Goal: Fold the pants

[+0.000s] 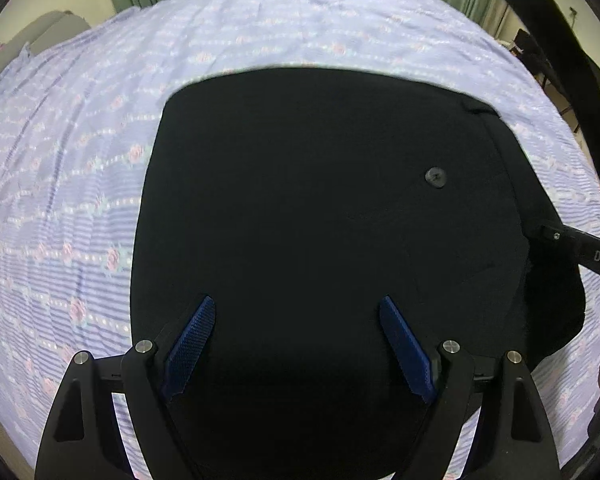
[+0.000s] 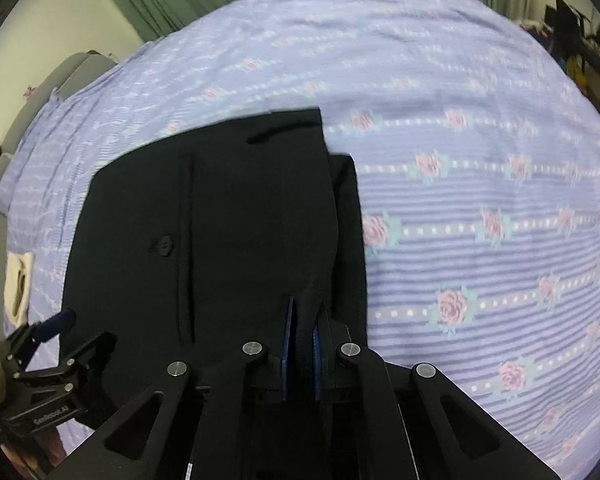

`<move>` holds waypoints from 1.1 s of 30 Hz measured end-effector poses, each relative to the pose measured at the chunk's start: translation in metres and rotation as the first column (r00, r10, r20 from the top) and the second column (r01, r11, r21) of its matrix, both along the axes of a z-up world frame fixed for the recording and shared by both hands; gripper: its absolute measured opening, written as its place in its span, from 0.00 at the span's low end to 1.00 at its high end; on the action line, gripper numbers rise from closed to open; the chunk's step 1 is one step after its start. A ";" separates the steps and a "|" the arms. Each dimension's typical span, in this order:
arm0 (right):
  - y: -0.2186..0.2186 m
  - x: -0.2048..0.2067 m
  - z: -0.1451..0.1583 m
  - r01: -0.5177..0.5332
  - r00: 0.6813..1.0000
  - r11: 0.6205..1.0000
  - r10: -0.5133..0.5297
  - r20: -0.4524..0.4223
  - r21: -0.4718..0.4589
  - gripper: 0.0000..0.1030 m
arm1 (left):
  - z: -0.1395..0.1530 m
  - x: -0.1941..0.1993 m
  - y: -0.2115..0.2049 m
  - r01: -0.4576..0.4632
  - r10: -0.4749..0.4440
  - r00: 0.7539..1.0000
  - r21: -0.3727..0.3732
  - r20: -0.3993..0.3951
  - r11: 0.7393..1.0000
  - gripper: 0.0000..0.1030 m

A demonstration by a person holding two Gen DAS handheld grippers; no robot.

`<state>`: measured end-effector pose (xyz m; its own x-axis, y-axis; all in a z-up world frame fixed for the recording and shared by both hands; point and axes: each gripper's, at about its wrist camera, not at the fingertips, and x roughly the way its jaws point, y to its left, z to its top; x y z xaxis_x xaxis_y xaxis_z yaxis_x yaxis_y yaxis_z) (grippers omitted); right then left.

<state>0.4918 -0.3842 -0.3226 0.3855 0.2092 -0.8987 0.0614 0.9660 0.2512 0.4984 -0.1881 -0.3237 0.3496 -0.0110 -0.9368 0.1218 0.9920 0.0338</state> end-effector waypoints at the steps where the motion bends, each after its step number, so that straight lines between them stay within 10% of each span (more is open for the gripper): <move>1: -0.001 -0.001 -0.001 0.000 1.000 1.000 0.000 -0.001 -0.003 0.07 | -0.001 0.000 0.001 -0.002 0.002 1.000 -0.004 0.000 1.000 0.82; 6: 0.002 -0.001 -0.002 -0.002 1.000 0.999 0.002 0.004 -0.050 0.17 | 0.002 0.003 0.000 -0.004 0.004 1.000 0.005 -0.006 1.000 0.82; 10: 0.001 -0.010 0.004 0.002 1.000 0.982 0.001 0.016 -0.190 0.58 | 0.008 0.000 0.005 -0.009 0.009 1.000 0.021 -0.004 1.000 0.83; 14: -0.015 -0.030 0.014 0.055 0.998 0.949 -0.051 0.021 -0.311 0.63 | 0.014 -0.021 0.013 -0.017 0.017 1.000 0.023 -0.002 1.000 0.88; 33: -0.024 -0.068 -0.028 0.122 0.992 0.980 -0.123 -0.002 0.156 0.71 | -0.005 -0.076 0.018 -0.007 0.008 1.000 0.075 -0.015 0.997 0.94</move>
